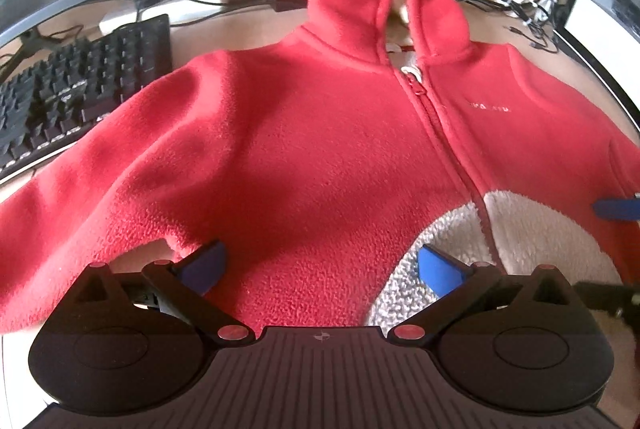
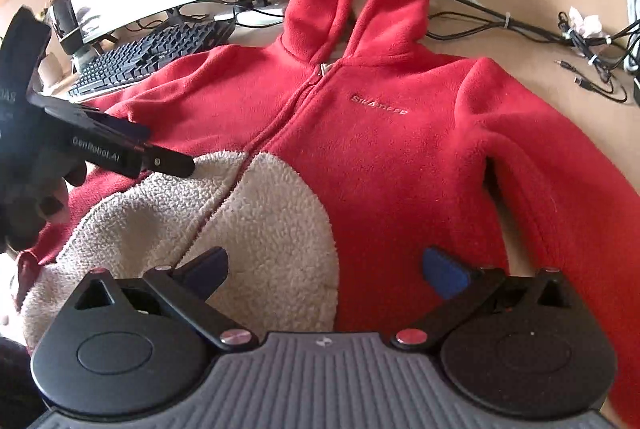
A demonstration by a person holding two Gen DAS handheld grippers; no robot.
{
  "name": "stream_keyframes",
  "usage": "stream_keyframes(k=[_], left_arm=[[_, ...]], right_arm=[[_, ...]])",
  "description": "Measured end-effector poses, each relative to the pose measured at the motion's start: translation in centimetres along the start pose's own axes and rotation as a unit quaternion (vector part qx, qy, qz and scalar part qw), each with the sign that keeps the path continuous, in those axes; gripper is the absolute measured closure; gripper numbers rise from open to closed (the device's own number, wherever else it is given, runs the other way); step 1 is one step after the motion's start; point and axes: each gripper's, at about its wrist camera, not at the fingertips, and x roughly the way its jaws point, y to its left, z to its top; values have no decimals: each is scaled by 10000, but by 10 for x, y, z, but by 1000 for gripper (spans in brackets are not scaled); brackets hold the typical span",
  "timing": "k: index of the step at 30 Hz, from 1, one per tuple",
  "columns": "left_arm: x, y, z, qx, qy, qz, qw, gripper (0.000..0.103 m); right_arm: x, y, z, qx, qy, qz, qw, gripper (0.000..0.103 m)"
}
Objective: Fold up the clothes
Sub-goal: 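Smooth the spread jacket flat with both grippers near the hem, then grasp the cuff of one jacket sleeve with the right gripper and lift it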
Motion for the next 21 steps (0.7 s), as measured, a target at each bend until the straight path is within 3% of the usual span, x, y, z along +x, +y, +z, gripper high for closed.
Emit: stream_keyframes(k=[7, 12, 15, 17, 21], left_arm=[[-5, 0, 12, -441, -12, -296, 9986, 0], [-14, -20, 11, -152, -161, -495, 9985, 0], [-14, -34, 9, 109, -189, -622, 9978, 0], [-8, -40, 7, 244, -106, -647, 9975, 0], [3, -46, 2, 242, -23, -704, 9972, 0]], right_arm=[[3, 9, -1, -230, 47, -214, 9995, 0], [1, 7, -2, -56, -64, -225, 9997, 0], [-23, -8, 1, 576, -257, -215, 9978, 0], [-50, -26, -3, 968, -588, -580, 9919, 0], [-89, -63, -21, 1628, -697, -1618, 9708, 0]])
